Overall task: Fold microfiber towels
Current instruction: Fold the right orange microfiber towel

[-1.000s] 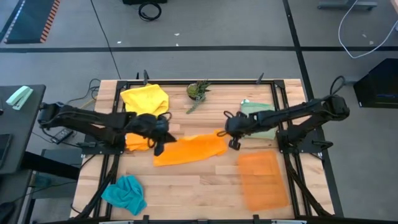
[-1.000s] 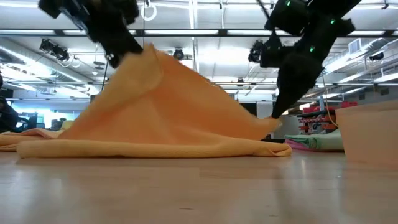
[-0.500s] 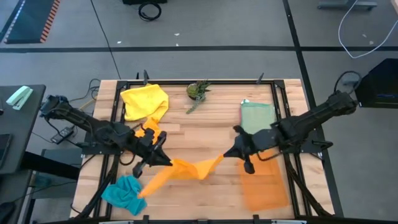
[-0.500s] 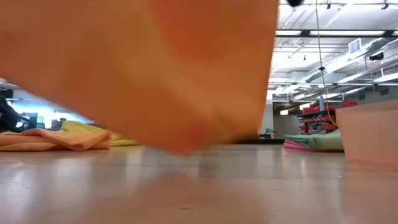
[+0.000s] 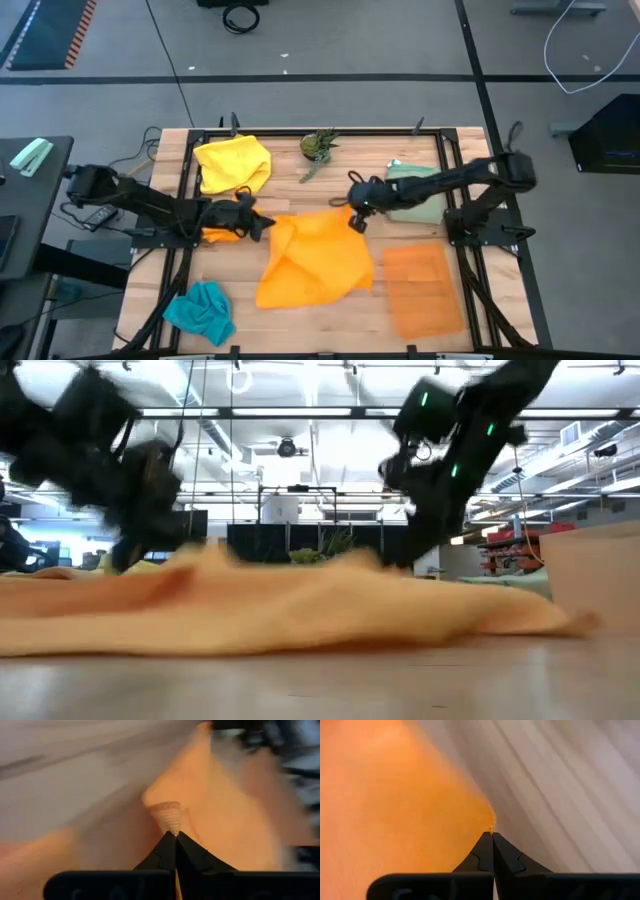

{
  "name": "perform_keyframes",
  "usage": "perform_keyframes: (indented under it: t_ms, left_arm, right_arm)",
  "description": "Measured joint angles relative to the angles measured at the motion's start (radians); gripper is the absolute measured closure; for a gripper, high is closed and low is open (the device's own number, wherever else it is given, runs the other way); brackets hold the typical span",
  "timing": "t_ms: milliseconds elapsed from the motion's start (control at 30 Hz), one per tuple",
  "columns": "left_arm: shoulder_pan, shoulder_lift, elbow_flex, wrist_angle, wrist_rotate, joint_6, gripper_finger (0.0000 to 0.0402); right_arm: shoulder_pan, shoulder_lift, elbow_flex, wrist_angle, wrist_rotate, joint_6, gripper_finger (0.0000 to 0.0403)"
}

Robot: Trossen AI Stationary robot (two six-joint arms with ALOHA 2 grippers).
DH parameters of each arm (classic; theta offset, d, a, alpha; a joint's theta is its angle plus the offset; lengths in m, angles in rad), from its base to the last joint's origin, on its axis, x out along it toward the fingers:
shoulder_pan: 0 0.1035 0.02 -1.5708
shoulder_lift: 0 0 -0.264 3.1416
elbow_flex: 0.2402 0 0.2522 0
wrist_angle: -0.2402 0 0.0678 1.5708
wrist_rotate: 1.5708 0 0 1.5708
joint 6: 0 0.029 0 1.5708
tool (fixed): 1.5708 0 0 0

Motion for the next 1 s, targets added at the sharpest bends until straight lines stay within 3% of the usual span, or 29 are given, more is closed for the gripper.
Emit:
perform_keyframes:
  t_ms: [133, 300, 367, 433, 567, 733, 867, 1000]
  left_arm:
    - [0.037, -0.008, -0.051, 0.046, 0.005, 0.044, 0.0350]
    - [0.045, -0.008, 0.005, 0.001, 0.011, 0.198, 0.0267]
    - [0.058, -0.018, 0.057, -0.060, 0.017, 0.285, 0.0239]
    - [0.070, -0.023, 0.151, -0.225, 0.018, 0.354, 0.0220]
    - [0.052, 0.011, 0.391, -0.626, 0.015, 0.505, 0.0214]
    - [-0.023, 0.144, 0.588, -0.740, 0.020, 0.814, 0.0230]
    - [-0.001, 0.291, 0.688, -0.816, 0.032, 1.025, 0.0234]
    - [0.071, 0.447, 0.794, -0.942, 0.173, 1.141, 0.0235]
  right_arm:
    - [-0.043, 0.071, -0.007, 0.040, -0.011, -0.002, 0.0403]
    - [-0.044, 0.082, -0.006, 0.060, -0.022, -0.009, 0.0403]
    - [-0.044, 0.071, -0.006, 0.057, -0.022, -0.009, 0.0403]
    - [-0.044, 0.058, -0.006, 0.059, -0.021, -0.012, 0.0403]
    - [-0.044, 0.038, -0.006, 0.058, -0.022, -0.029, 0.0403]
    - [-0.045, 0.033, -0.006, 0.058, -0.021, -0.040, 0.0403]
    - [-0.041, 0.033, -0.006, 0.059, -0.026, -0.040, 0.0403]
    - [-0.036, 0.033, -0.006, 0.059, -0.056, -0.040, 0.0403]
